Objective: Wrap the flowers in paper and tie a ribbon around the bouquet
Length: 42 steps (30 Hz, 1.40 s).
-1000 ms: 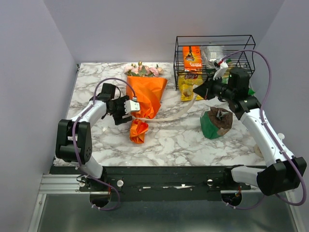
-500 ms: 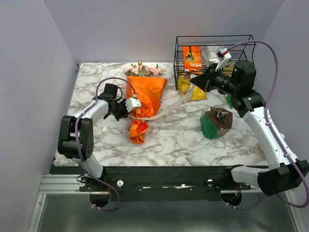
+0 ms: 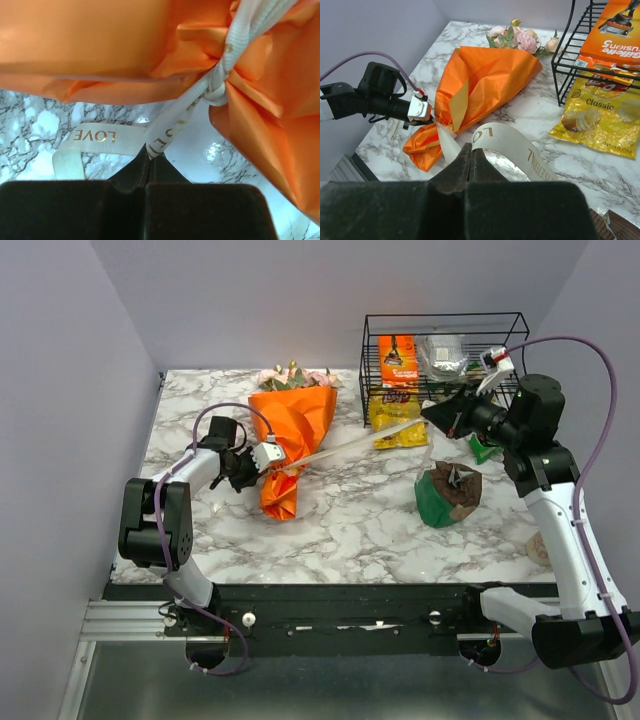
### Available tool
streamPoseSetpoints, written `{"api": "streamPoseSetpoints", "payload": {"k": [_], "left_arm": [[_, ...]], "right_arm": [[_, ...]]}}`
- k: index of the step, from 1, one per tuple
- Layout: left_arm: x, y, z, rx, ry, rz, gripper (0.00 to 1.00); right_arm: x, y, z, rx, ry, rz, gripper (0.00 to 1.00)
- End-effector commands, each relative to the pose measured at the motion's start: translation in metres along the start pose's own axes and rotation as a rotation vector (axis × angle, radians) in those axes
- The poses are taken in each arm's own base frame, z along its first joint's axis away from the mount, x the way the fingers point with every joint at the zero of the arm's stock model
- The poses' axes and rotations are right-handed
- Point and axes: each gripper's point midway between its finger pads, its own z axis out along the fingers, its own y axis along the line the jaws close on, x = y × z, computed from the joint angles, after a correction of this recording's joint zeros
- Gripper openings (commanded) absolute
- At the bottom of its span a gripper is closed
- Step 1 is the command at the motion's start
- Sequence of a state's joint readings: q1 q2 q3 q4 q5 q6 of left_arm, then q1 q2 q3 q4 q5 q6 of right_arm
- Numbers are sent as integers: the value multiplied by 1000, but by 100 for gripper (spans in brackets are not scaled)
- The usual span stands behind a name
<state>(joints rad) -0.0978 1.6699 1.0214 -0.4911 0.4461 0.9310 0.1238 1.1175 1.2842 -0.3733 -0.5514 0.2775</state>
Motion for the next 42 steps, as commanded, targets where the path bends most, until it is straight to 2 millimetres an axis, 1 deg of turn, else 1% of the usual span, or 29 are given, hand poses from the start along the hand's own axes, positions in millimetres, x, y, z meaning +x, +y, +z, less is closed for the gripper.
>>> {"api": "streamPoseSetpoints", "payload": {"k": [1, 3, 7, 11, 12, 13, 14, 15, 16, 17, 18, 19, 20, 21, 22, 23, 24, 25, 26, 27, 30, 34, 35, 36, 38, 39, 40, 41, 42], "left_arm": [[43, -4, -4, -13, 137, -35, 0], [46, -4, -4, -16, 146, -41, 0], [52, -5, -5, -16, 159, -37, 0], [57, -5, -9, -21, 166, -35, 0], [56, -5, -10, -21, 166, -35, 0], [55, -4, -11, -23, 163, -35, 0], [48, 0, -14, -30, 147, -42, 0], [42, -3, -19, -13, 132, -52, 0], [28, -8, -21, 19, 75, -59, 0], [11, -2, -29, 12, 33, -60, 0], [-1, -6, -38, 21, 4, -98, 0], [-14, -7, -44, 30, -33, -115, 0], [-36, -1, -55, 26, -92, -113, 0], [-43, -7, -64, 47, -107, -131, 0], [-50, -9, -70, 56, -118, -146, 0], [-60, -7, -79, 61, -141, -141, 0], [-59, -17, -85, 94, -125, -163, 0], [-61, -21, -90, 100, -127, -160, 0], [-63, -25, -94, 111, -125, -165, 0], [-63, -34, -98, 140, -121, -177, 0], [-75, -54, -107, 201, -163, -192, 0], [-90, -64, -116, 208, -207, -201, 0], [-92, -65, -117, 205, -208, -196, 0], [-94, -65, -118, 203, -209, -195, 0], [-96, -69, -119, 212, -218, -189, 0], [-96, -75, -118, 232, -217, -189, 0], [-97, -80, -117, 248, -222, -191, 0], [-98, -85, -116, 265, -231, -188, 0], [-100, -93, -112, 290, -232, -177, 0]], "right_arm": [[-22, -8, -24, 72, -72, -66, 0], [-20, -16, -27, 95, -70, -49, 0], [-16, -41, -35, 145, -69, 3, 0], [-10, -53, -35, 125, -52, 62, 0], [-5, -59, -31, 124, -41, 78, 0], [-2, -59, -29, 110, -38, 83, 1], [1, -58, -26, 89, -33, 93, 1], [0, -57, -22, 66, -42, 89, 1], [13, -58, -13, 58, -8, 117, 1], [20, -57, -7, 62, 14, 119, 1], [33, -56, -1, 71, 55, 122, 1], [53, -46, 18, 61, 117, 91, 1], [65, -39, 27, 51, 153, 70, 1], [79, -34, 36, 43, 197, 57, 0], [95, -22, 45, 22, 241, 30, 1], [117, -26, 54, 22, 300, 55, 1], [125, -31, 59, 27, 313, 71, 1], [137, -34, 63, 34, 332, 80, 0], [160, -42, 68, 44, 380, 97, 1], [166, -44, 73, 33, 384, 88, 1], [193, -36, 83, -28, 466, 68, 1], [205, -9, 94, -130, 534, -79, 30], [206, -6, 96, -140, 547, -101, 44], [206, -1, 96, -152, 553, -114, 48], [194, 16, 100, -207, 515, -204, 58], [184, 24, 105, -231, 466, -239, 60], [175, 43, 103, -273, 417, -286, 63], [170, 51, 104, -288, 377, -310, 71], [151, 66, 109, -323, 272, -349, 72]]}}
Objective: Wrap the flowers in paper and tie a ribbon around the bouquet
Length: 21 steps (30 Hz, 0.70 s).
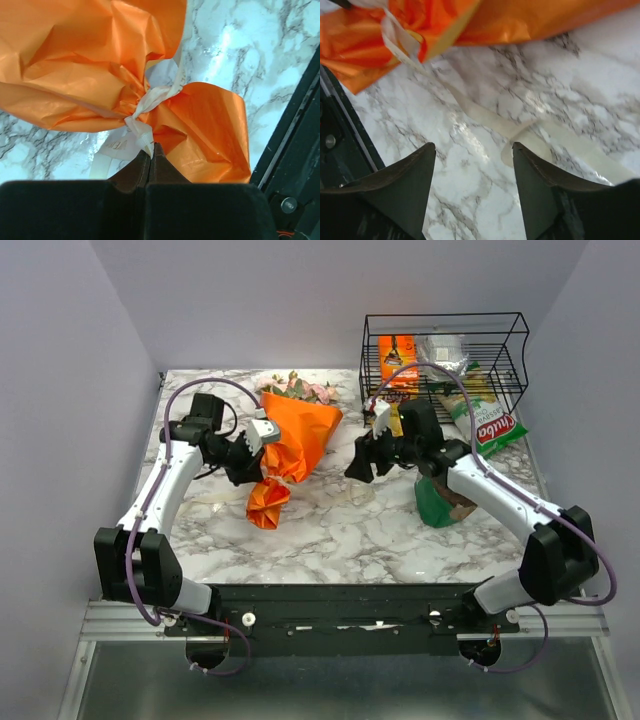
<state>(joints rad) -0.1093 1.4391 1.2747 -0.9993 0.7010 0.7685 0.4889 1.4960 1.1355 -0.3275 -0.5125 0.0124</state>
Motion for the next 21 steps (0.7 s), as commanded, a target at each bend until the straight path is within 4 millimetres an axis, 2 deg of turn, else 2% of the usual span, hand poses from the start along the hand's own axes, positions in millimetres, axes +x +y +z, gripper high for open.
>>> {"api": "streamPoseSetpoints", "payload": {"k": [1, 2, 3, 5, 6, 8, 9, 11, 12, 15, 19, 21], "left_arm": [[-7, -39, 7, 119, -44, -14, 0], [-9, -43, 8, 133, -57, -9, 0], [-10, -44, 9, 137, -65, -3, 0], [-12, -42, 8, 124, -71, 7, 0], [-12, -39, 8, 109, -66, 15, 0], [-13, -36, 8, 95, -64, 8, 0], [-13, -34, 8, 86, -63, 8, 0], [-13, -34, 8, 84, -64, -2, 0], [-12, -33, 10, 82, -62, -7, 0], [-7, -32, 11, 67, -52, -10, 0], [-10, -32, 11, 76, -69, -17, 0], [-12, -32, 11, 82, -81, -19, 0]], "right_arm": [[-69, 48, -15, -66, -284, -261, 73], [-69, 62, -19, -110, -332, -281, 73], [-90, 77, -24, -151, -441, -336, 73], [-85, 106, -13, -270, -453, -344, 73], [-93, 120, -11, -326, -469, -369, 72], [-84, 149, 1, -476, -403, -361, 71], [-86, 151, 17, -524, -374, -334, 70], [-83, 159, 26, -611, -325, -275, 68], [-76, 155, 41, -629, -295, -257, 67], [-82, 160, 48, -674, -298, -249, 66], [-78, 158, 71, -720, -278, -251, 64], [-81, 160, 75, -756, -275, -258, 61]]}}
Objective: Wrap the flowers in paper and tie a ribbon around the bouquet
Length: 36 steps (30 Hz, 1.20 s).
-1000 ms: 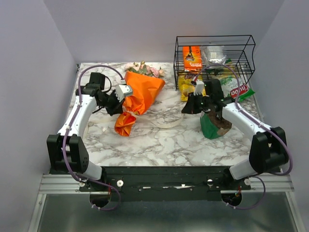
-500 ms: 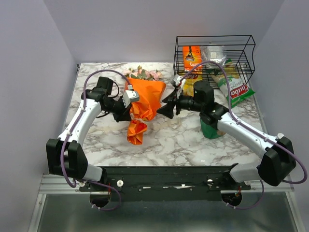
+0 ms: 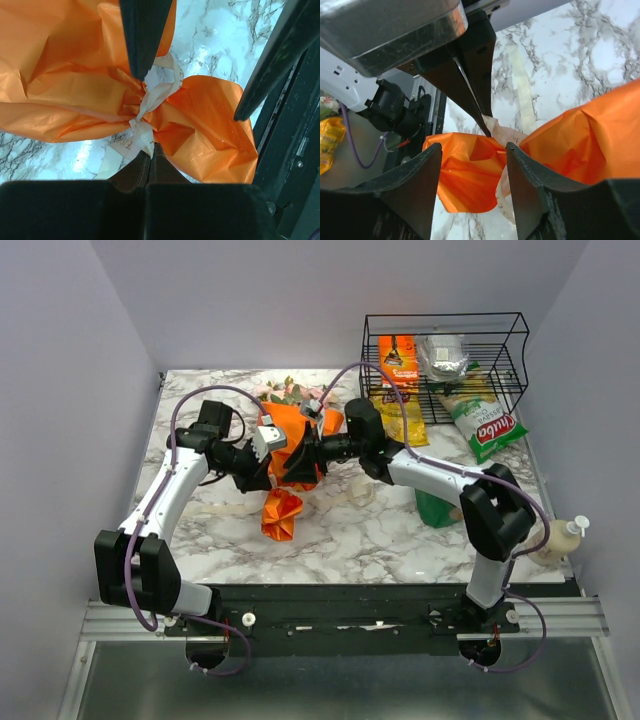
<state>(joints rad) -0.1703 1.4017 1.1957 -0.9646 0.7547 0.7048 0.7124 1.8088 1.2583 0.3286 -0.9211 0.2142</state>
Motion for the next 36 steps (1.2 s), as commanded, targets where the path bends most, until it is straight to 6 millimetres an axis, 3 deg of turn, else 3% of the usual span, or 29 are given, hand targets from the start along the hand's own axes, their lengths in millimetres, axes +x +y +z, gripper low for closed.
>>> {"api": "streamPoseSetpoints", "payload": {"k": [1, 5, 12, 19, 22, 23, 26, 28, 29, 31, 33, 36], "left_arm": [[-13, -2, -5, -3, -59, 14, 0], [-14, -1, -5, 0, -66, 13, 0], [-14, -2, -4, 12, -71, 14, 0], [-14, -1, -3, 18, -72, 16, 0], [-15, -1, -2, 24, -74, 14, 0], [-15, -1, -2, 24, -72, 14, 0], [-15, 0, -3, 21, -67, 7, 1], [-13, 3, -5, 2, -60, -10, 31], [-12, 5, -7, -7, -57, -18, 37], [-6, 10, -12, -26, -42, -19, 44], [1, 26, -19, -83, -45, -18, 51], [15, 49, -18, -160, -37, 18, 57]], "right_arm": [[-24, 11, 13, -138, -41, -56, 61], [-9, -7, 25, -120, -22, 1, 54], [9, -24, 36, -93, 2, 77, 53], [15, -14, 50, -162, 49, 67, 45], [15, -12, 53, -175, 54, 72, 35], [16, -12, 53, -175, 54, 75, 22], [10, -12, 51, -150, 43, 66, 1], [12, -12, 48, -125, 40, 58, 1], [10, -16, 46, -92, 30, 50, 1], [5, -11, 40, -69, 17, 35, 1], [-6, -5, 35, -53, -8, 5, 1], [-5, 0, 30, -54, -27, 1, 1]]}}
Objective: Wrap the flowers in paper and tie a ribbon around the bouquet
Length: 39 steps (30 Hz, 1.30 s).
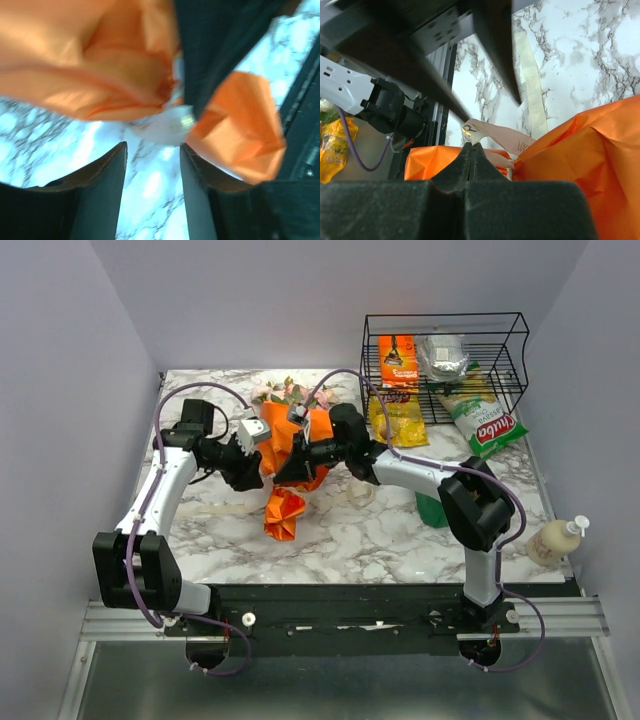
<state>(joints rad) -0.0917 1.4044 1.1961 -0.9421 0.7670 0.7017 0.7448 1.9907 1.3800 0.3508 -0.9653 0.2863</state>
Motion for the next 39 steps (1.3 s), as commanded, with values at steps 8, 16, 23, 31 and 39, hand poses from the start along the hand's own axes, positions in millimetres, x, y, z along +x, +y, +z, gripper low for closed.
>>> {"api": "streamPoseSetpoints", "payload": {"k": [8, 16, 23, 31, 39], "left_arm": [[47, 33, 38, -23, 7, 146, 58], [50, 47, 61, -17, -39, 139, 69], [55, 38, 65, 4, -53, 74, 11], [-1, 27, 15, -52, -122, 85, 0], [-30, -7, -21, 14, -137, 137, 0]], "right_arm": [[-24, 26, -11, 12, -65, -78, 1], [-35, 30, -13, 14, -62, -104, 0], [-36, 29, -15, 42, -64, -122, 0], [-16, 17, -17, 87, -25, -104, 0], [-6, 9, -20, 125, -11, -116, 16]]}}
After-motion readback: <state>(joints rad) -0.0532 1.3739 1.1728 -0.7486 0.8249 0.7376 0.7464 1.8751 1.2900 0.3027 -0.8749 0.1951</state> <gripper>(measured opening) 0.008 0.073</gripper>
